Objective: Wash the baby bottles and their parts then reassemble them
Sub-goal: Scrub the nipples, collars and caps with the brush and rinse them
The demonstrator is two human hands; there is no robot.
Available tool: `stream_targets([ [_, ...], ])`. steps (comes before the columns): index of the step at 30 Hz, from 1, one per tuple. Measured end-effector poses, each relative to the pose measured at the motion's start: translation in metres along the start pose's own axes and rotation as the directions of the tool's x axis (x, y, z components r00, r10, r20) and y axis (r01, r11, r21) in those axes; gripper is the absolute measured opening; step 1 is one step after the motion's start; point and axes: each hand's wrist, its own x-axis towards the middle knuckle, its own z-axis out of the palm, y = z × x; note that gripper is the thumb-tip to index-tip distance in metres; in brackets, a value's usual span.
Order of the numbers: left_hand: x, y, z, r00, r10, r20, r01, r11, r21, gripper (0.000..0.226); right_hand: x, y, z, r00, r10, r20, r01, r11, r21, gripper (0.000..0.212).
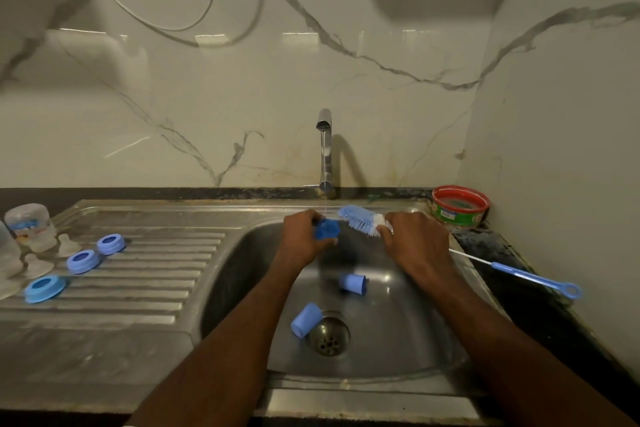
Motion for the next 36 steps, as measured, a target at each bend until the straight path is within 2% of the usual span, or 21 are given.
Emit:
stream_targets([
  [1,0.000,0.003,-0.002,0.997,-0.076,-0.020,0.073,0.993,-0.089,0.053,0.000,0.000,0.000,1.000,0.000,0.006,0.000,1.000,0.007,0.031],
  [3,-0.001,0.008,-0.003,0.990,-0.134,-0.035,0.127,0.979,-0.161,0.052,0.001,-0.001,0.002,0.999,0.000,0.033,-0.001,0.999,0.034,0.031],
  [8,-0.008,0.005,0.000,0.976,-0.217,-0.001,0.217,0.974,-0.065,0.050,-0.004,-0.002,0.010,0.994,0.000,0.107,-0.001,1.000,0.009,0.037],
  [12,-0.002,0.007,-0.005,0.976,-0.168,-0.138,0.146,0.977,-0.154,0.053,-0.002,0.000,0.008,0.996,0.016,0.093,-0.016,1.000,-0.008,0.036],
  [15,0.000,0.001,-0.003,0.982,-0.179,-0.059,0.172,0.979,-0.112,0.051,-0.001,0.002,0.008,0.993,0.026,0.117,-0.024,1.000,-0.014,0.037],
  [18,0.002,-0.004,-0.002,0.974,-0.195,-0.114,0.165,0.960,-0.227,0.053,-0.001,0.001,0.010,0.993,0.036,0.113,-0.038,0.999,0.011,0.038],
  [21,0.001,-0.003,0.001,0.979,-0.198,-0.049,0.186,0.967,-0.173,0.051,-0.001,0.000,0.010,0.994,0.035,0.105,-0.036,0.999,0.005,0.036],
  [24,0.001,-0.005,0.001,0.975,-0.188,-0.115,0.157,0.959,-0.235,0.053,-0.002,0.000,0.011,0.995,0.036,0.094,-0.037,0.999,0.012,0.036],
  [27,0.001,-0.004,0.002,0.982,-0.176,-0.068,0.159,0.966,-0.206,0.052,-0.001,0.000,0.011,0.995,0.046,0.091,-0.047,0.999,0.018,0.035],
  [30,0.002,-0.006,0.004,0.978,-0.161,-0.129,0.120,0.953,-0.278,0.053,-0.001,0.000,0.012,0.995,0.047,0.090,-0.050,0.998,0.033,0.036],
  [33,0.002,-0.006,0.003,0.994,-0.097,-0.049,0.085,0.976,-0.201,0.055,-0.002,0.002,0.013,0.995,0.036,0.090,-0.038,0.999,0.021,0.035],
  [36,0.002,-0.003,0.001,0.999,0.011,-0.052,-0.022,0.976,-0.218,0.057,-0.002,0.002,0.012,0.997,0.016,0.075,-0.017,1.000,0.011,0.033],
])
